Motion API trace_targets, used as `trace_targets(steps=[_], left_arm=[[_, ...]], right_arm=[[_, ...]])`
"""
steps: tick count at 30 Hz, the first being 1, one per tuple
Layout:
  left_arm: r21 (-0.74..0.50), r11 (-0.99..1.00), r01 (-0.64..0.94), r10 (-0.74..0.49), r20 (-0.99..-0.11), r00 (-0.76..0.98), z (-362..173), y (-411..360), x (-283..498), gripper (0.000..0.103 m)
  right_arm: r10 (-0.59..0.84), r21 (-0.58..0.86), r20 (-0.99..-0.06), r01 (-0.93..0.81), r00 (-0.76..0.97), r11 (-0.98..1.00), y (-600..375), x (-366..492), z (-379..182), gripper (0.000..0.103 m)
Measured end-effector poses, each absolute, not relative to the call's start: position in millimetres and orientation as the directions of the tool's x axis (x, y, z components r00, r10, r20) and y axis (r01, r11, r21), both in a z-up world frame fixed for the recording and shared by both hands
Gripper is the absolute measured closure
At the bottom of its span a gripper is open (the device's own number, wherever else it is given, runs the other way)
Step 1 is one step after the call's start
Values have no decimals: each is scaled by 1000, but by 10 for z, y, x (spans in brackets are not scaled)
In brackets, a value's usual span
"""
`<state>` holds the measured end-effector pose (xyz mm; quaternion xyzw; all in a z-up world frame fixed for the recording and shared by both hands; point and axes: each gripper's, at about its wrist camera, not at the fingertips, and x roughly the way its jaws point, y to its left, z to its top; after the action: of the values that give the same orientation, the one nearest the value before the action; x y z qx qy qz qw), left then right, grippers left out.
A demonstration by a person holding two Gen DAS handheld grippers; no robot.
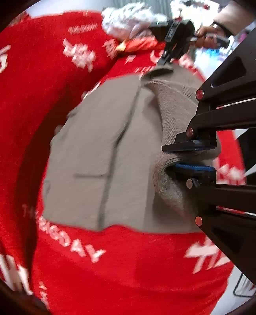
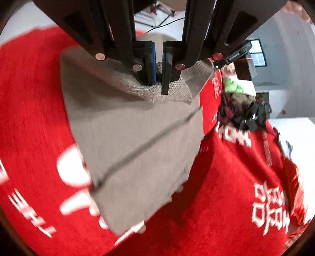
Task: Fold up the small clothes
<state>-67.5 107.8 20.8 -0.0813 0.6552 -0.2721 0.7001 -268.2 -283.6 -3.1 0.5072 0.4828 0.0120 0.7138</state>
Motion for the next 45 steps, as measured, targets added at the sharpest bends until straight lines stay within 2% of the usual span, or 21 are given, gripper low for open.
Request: trace_targets(steps=[4, 6, 7, 8, 9, 10, 12, 17, 21, 23, 24, 25, 34, 36, 37, 38, 39, 40, 45], left_arm=[[-418, 866, 275, -422, -905, -45, 59, 971, -428, 92], [-391, 875, 284, -391, -919, -60, 27, 967, -415, 83], [-382, 876, 294, -379, -923, -69, 28, 942, -433, 71], [-370, 878, 303, -368, -927, -66, 54, 924, -448, 53], [-351, 883, 311, -352, -934, -53, 84, 869, -498, 43], [-336, 883, 327, -343, -938, -37, 140, 853, -531, 38], [-333, 876, 348, -340, -939, -44, 209, 838, -527, 38], [-237, 879, 414, -255, -967, -12, 304, 737, -435, 38], [-192, 870, 454, -210, -978, -11, 262, 617, -381, 38], [-170, 854, 492, -196, -981, 2, 258, 544, -400, 38], [-159, 845, 510, -189, -982, 7, 243, 497, -411, 36], [-158, 835, 526, -188, -982, 4, 219, 442, -423, 36], [-120, 768, 630, -158, -987, 5, -83, 95, -382, 37], [-113, 767, 631, -154, -988, 9, -132, 101, -354, 66], [-115, 770, 628, -143, -990, -6, -171, 118, -336, 90], [-117, 773, 623, -145, -989, -6, -176, 146, -326, 90], [-132, 774, 619, -167, -986, -1, -149, 184, -321, 90], [-152, 774, 614, -191, -982, -3, -98, 230, -319, 91], [-225, 785, 577, -291, -956, 23, 294, 454, -281, 91]], right_arm=[[479, 696, -718, 529, 505, 486, -3127, -2298, -170, 98], [480, 676, -736, 550, 477, 490, -3190, -2214, -251, 98], [487, 673, -738, 556, 467, 487, -3215, -2175, -288, 98], [492, 672, -739, 560, 461, 484, -3206, -2121, -306, 98], [499, 673, -737, 562, 456, 481, -3216, -2115, -325, 98], [506, 675, -735, 564, 452, 475, -3222, -2121, -345, 97], [522, 681, -726, 574, 448, 455, -3236, -2132, -381, 96], [547, 720, -682, 578, 486, 384, -3320, -2159, -346, 94], [486, 664, -746, 572, 456, 482, -3392, -2029, -161, 92], [455, 620, -784, 537, 422, 572, -3359, -1944, -51, 78], [429, 581, -813, 510, 393, 634, -3323, -1884, 11, 57], [414, 559, -828, 493, 379, 667, -3303, -1857, 43, 48], [315, 399, -912, 389, 264, 830, -3039, -1640, -16, 48], [280, 348, -933, 371, 226, 861, -2959, -1603, -99, 48], [265, 322, -944, 370, 197, 872, -2928, -1593, -152, 51], [241, 288, -956, 371, 170, 883, -2896, -1599, -196, 57], [217, 258, -965, 370, 150, 893, -2861, -1607, -219, 80], [219, 259, -964, 365, 148, 894, -2822, -1626, -209, 94], [147, 221, -963, 348, 226, 911, -2702, -1775, 234, 95]])
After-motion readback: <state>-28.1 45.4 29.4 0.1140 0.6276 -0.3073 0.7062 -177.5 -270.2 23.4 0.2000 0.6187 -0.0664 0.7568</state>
